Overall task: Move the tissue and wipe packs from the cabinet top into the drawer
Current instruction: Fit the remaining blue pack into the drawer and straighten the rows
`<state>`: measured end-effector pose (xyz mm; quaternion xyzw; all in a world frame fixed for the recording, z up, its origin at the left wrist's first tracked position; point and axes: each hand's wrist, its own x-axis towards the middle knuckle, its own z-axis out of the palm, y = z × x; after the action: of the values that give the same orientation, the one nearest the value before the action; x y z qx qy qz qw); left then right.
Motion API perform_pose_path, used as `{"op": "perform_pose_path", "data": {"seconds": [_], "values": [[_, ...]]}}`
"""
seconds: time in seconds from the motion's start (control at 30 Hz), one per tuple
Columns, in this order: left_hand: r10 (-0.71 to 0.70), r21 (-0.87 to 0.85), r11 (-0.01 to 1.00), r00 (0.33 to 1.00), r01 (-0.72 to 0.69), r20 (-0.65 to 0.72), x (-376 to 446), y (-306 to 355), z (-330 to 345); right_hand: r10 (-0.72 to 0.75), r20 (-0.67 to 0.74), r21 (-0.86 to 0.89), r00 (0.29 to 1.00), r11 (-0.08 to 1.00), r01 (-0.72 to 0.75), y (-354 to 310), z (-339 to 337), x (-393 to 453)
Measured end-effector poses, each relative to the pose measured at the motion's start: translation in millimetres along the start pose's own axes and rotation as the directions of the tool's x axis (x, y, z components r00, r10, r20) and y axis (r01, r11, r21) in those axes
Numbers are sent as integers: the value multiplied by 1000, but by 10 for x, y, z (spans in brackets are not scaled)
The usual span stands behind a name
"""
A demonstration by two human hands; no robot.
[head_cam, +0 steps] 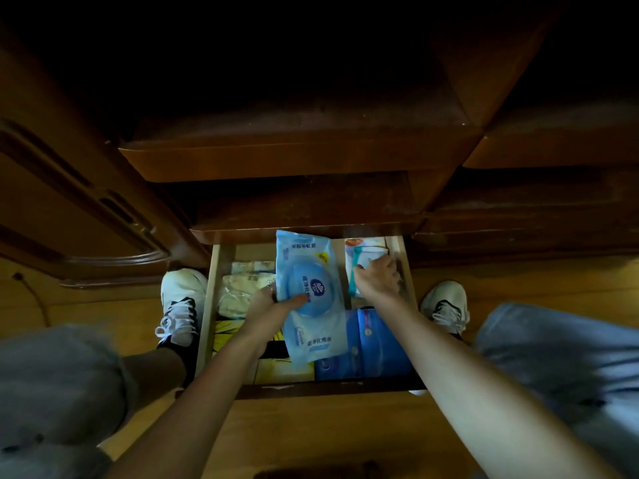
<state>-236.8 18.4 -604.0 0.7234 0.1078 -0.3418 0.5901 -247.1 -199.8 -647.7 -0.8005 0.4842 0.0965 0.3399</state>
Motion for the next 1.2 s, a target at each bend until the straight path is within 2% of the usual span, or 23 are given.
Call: {"op": "perform_pose_path", "data": {"seconds": [0.07,0.17,0.27,0.43,0.53,0.6,0.67,0.73,0.83,0.9,0.97,1.1,1.17,1.2], "values": [[16,-9,1000,999,-16,-28,-2,9,-22,117,9,18,993,993,-117,-7,107,73],[73,10,997,997,-73,-34,2,-2,-81,126,75,-151,989,982,-113,-26,197,193],[74,25,997,997,-73,-38,41,-13,-117,166,95,-307,981,943,-130,-66,260,300],[62,32,998,996,-60,-60,112,-34,-118,283,1,-253,959,928,-273,-169,396,271],[54,19,998,997,-53,-62,107,-41,-119,133,47,-260,990,959,-116,-185,464,227],[47,9,999,997,-46,-55,84,-39,-119,86,137,-158,987,985,-64,-145,440,233],[45,10,999,998,-45,-54,65,-28,-127,92,255,82,963,990,-117,-94,334,218],[43,12,999,998,-42,-53,50,-17,-129,105,321,299,941,932,-206,-68,179,179],[27,-9,1000,997,-27,-73,26,-11,-116,99,432,439,896,845,-305,-59,-143,116],[-5,-29,1000,996,2,-87,35,-4,-83,58,563,476,825,793,-380,-32,-394,65],[-51,-53,998,994,46,-99,54,-10,-29,20,640,460,768,790,-404,81,-670,-28],[-109,-174,980,992,95,-69,39,-20,160,-163,671,458,723,858,-232,466,-1016,-269],[-128,-238,963,992,127,10,13,-21,327,-276,682,535,677,819,-206,579,-990,-488],[-134,-267,953,989,146,63,-17,-7,417,-312,667,573,676,796,-198,571,-938,-621]]}}
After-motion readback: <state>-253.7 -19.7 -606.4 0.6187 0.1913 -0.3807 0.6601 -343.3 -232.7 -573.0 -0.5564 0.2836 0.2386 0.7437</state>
